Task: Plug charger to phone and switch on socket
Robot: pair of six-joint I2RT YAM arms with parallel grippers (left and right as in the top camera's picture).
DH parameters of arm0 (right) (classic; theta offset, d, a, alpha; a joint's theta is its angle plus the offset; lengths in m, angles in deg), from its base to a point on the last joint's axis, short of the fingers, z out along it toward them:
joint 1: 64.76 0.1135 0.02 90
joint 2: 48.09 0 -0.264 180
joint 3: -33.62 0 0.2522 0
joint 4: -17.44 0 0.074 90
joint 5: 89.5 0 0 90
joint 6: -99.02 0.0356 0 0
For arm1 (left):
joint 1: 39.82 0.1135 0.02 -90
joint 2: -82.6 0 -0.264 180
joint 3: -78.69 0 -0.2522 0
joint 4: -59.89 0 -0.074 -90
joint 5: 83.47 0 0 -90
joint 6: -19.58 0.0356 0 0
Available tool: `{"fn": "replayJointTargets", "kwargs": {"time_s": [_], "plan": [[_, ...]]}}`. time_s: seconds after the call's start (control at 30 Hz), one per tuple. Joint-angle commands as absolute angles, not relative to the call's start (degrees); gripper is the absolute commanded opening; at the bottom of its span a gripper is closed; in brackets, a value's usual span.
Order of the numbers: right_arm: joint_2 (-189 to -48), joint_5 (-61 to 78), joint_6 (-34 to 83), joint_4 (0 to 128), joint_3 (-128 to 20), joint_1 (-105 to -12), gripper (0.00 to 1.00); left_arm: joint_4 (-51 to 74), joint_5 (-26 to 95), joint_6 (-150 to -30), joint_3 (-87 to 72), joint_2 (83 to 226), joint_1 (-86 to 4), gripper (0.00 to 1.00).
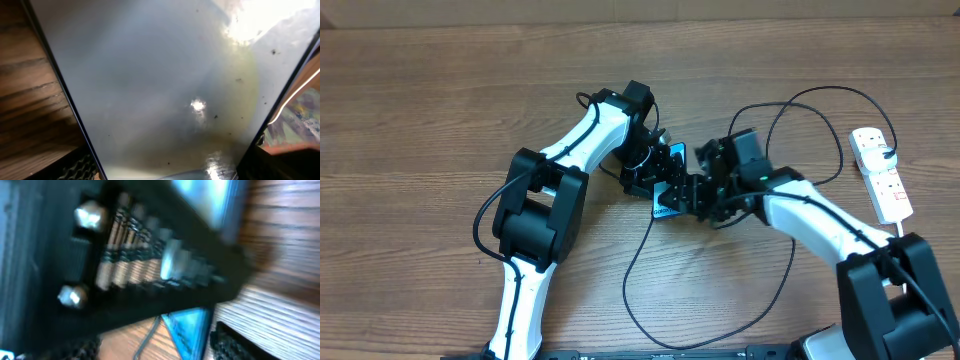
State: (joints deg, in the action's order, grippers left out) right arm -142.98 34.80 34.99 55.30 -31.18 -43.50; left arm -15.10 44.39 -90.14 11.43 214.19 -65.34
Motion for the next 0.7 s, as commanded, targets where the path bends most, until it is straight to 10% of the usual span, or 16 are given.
{"fn": "replayJointTargets", "kwargs": {"time_s": [0.0,0.4,0.67], "plan": [[-143.4,28.7,38.4,52.5,-31.5,-38.8,0.65,-14.8,45.1,-88.4,10.4,216.4,-66.0,0.77],[-143.4,22.4,40.8,49.9,-31.5,-36.0,0.04,-14.4,45.1,-87.9,10.4,216.4,-66.0,0.84],[-143.4,22.8,40.7,49.9,-31.5,-36.5,0.04,-13.9,45.9,-86.8,10.4,216.4,-66.0,0.92]]}}
